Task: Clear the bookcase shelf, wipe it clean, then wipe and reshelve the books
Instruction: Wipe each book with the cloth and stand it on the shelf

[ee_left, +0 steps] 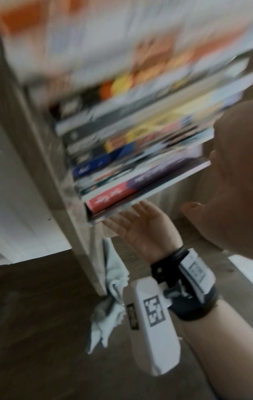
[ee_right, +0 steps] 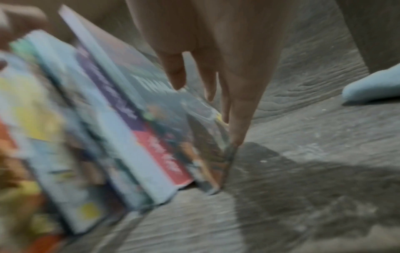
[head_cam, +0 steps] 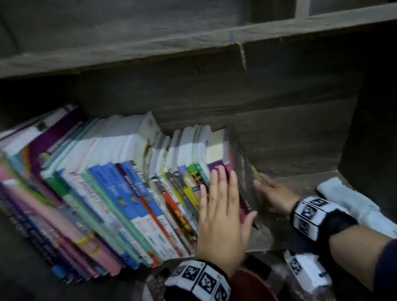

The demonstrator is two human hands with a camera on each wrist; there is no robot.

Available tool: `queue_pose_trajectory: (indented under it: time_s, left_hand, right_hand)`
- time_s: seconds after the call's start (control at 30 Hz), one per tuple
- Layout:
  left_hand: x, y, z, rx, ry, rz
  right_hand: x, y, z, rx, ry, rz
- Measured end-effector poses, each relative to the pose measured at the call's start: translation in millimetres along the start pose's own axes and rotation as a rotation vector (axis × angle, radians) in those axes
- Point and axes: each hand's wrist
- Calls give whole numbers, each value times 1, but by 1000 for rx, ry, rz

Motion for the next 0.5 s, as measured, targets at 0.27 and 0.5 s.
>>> queue_pose_trajectory:
  time_s: [0.27,0.5]
  left_hand:
    - [41,-13,-72,15,12,-23]
    - [50,33,-71,111,221,-157]
  right_hand:
    - [23,-61,18,129,-101,-43]
    - [23,-56,38,137,-23,-140]
Point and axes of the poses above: each hand's wrist, its own y-axis towards the middle knuckle, its own z-axis out of the palm, x = y × z, and after that the axes turned 1 degree about -x, right-handed
